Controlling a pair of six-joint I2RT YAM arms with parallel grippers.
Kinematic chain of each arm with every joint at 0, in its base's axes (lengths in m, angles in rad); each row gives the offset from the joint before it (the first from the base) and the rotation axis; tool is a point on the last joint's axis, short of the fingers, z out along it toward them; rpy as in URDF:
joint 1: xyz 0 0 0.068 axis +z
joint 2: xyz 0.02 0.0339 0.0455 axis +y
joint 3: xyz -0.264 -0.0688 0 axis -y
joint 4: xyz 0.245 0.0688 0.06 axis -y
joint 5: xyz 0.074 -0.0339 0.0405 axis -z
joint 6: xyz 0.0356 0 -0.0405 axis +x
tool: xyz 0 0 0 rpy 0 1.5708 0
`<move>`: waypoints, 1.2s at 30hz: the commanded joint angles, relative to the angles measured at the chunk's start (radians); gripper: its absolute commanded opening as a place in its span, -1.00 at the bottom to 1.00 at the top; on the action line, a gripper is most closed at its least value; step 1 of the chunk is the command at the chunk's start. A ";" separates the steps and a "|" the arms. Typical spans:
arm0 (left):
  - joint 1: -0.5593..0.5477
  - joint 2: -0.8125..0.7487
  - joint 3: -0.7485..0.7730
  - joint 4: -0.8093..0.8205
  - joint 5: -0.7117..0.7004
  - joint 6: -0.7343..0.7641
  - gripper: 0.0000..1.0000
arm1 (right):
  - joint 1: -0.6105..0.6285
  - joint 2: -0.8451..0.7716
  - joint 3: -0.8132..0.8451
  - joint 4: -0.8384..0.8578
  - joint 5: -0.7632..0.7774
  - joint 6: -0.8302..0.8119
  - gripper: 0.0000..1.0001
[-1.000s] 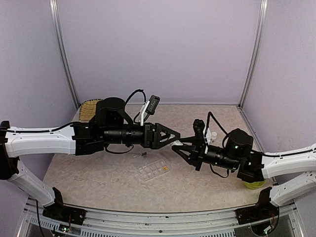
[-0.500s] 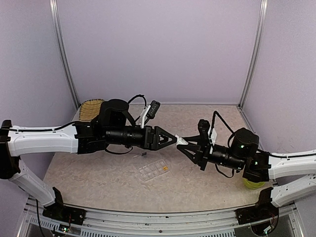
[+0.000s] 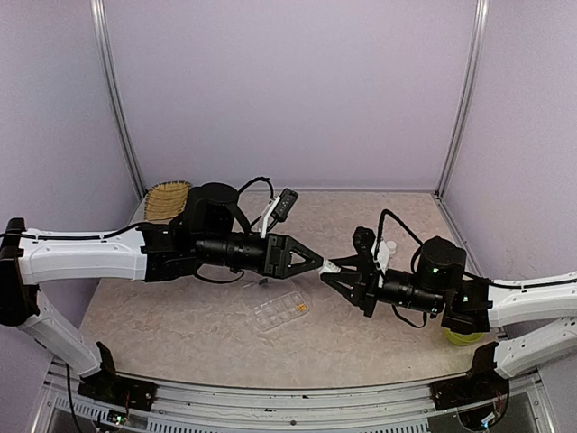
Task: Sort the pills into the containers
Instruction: Screw the lid of the pill bottle onto the pill bottle.
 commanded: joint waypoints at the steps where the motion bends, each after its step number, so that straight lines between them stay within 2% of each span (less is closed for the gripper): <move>1: 0.006 0.013 0.041 0.038 0.022 0.003 -0.30 | 0.015 0.007 0.028 -0.021 0.013 -0.016 -1.00; 7: 0.006 0.023 0.043 0.045 0.035 0.008 -0.57 | 0.018 0.001 0.028 -0.021 0.014 -0.016 -1.00; 11: 0.003 0.031 0.041 0.075 0.072 0.022 -0.63 | 0.018 -0.007 0.024 -0.012 0.010 -0.006 -1.00; 16: -0.019 0.018 0.021 0.124 0.113 0.095 -0.66 | 0.016 -0.029 0.010 0.019 -0.007 0.066 -1.00; 24: -0.045 -0.046 -0.077 0.303 0.231 0.172 -0.73 | 0.013 -0.054 -0.014 0.069 -0.109 0.263 -1.00; 28: -0.058 -0.077 -0.098 0.328 0.263 0.215 -0.80 | 0.012 -0.070 -0.015 0.076 -0.152 0.354 -1.00; 36: -0.075 -0.122 -0.115 0.340 0.298 0.280 -0.82 | 0.009 -0.085 -0.013 0.102 -0.200 0.507 -1.00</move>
